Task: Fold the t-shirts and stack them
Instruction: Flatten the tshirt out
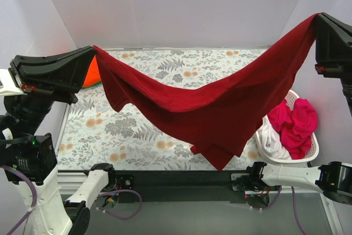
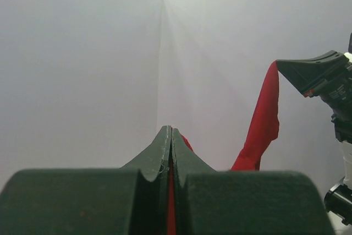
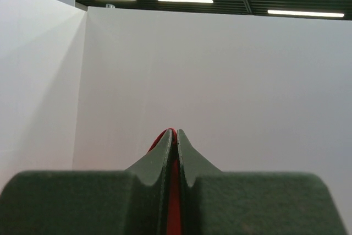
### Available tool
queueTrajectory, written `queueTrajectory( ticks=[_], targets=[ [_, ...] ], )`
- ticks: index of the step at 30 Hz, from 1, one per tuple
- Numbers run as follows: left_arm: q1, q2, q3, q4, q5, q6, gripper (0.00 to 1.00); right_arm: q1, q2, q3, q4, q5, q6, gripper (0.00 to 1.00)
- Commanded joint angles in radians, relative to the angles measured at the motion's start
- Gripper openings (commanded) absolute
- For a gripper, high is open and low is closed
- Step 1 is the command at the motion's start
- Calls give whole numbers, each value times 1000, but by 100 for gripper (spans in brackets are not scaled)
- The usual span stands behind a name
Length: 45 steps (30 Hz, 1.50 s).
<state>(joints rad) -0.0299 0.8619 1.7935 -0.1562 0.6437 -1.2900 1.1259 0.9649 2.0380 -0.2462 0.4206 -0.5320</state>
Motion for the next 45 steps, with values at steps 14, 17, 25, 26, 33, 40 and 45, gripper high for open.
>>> queueTrajectory(
  ticks=[14, 17, 25, 26, 33, 40, 45],
  targets=[
    [2, 348, -146, 115, -73, -22, 0, -38, 187, -213, 304, 259, -207, 1],
    [2, 451, -100, 148, -73, -11, 0, -115, 251, -164, 309, 215, -186, 1],
    [2, 505, 118, 142, -6, 1, 0, -149, 293, -45, 294, 150, -174, 1],
    [2, 473, 122, 135, -3, 9, 0, -149, 284, -35, 288, 132, -160, 1],
    [2, 252, 17, 107, 16, 58, 0, -149, 151, -52, 177, 1, -57, 1],
    [2, 134, 40, 24, 48, 43, 0, -149, 9, -52, 30, -180, 72, 1],
    [2, 83, 99, -20, 31, 18, 0, -149, -57, -12, -5, -221, 99, 1]
  ],
)
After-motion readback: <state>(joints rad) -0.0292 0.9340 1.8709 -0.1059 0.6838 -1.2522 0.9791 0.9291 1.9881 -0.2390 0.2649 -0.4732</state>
